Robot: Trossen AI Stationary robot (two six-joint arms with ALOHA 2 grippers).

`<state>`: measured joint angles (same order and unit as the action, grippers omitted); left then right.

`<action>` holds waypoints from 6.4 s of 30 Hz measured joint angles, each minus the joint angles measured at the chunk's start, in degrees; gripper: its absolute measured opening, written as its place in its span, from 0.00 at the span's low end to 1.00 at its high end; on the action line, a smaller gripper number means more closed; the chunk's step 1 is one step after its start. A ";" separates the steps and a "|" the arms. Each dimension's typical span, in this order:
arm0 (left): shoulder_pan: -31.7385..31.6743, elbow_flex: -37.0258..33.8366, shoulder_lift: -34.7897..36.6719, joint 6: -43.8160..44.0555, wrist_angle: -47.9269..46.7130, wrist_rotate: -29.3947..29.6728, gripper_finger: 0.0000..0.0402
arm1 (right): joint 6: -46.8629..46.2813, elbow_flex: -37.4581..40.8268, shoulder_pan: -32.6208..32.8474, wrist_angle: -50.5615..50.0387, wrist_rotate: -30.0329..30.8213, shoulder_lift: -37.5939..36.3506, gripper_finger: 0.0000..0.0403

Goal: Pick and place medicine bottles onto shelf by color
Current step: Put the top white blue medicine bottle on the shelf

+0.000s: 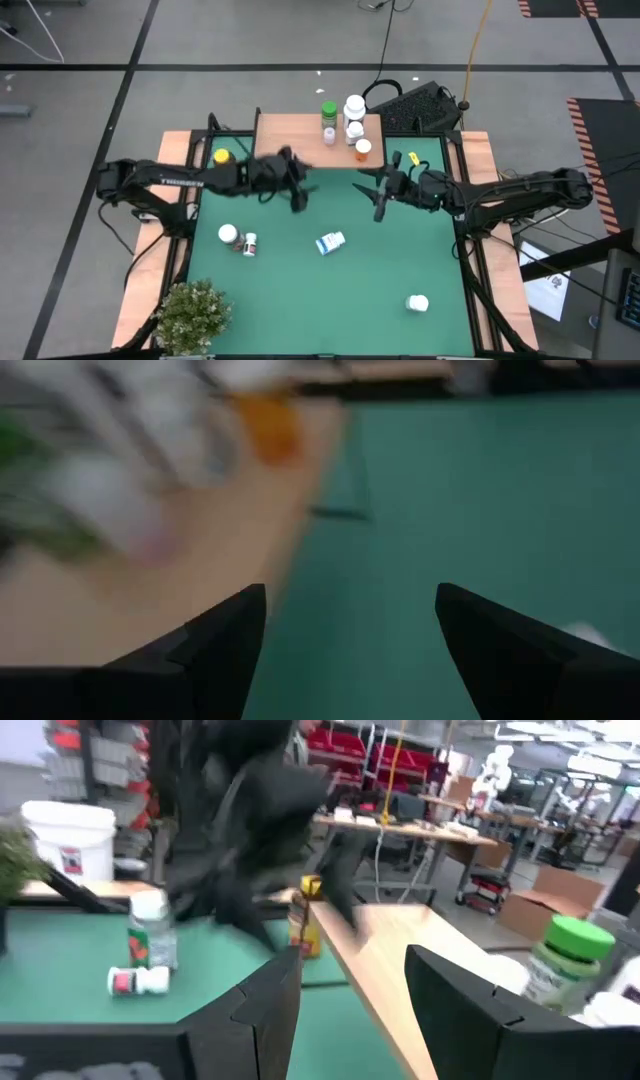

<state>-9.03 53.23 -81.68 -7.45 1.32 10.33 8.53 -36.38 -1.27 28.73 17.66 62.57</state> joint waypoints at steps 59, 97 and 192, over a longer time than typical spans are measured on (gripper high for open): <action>16.54 -5.24 -24.29 15.79 22.71 -4.39 0.76 | -8.86 -0.02 9.13 10.94 5.04 7.10 0.43; 17.07 -5.03 -17.38 3.93 12.91 19.76 0.55 | -11.44 0.00 7.42 1.53 16.13 7.08 0.43; 9.41 0.72 -7.42 -5.32 14.41 -6.37 0.67 | 4.69 -7.17 4.64 -4.15 -9.94 18.91 0.46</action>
<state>0.38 53.95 -89.10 -12.77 15.73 3.96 13.22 -43.55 3.38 24.58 7.72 81.48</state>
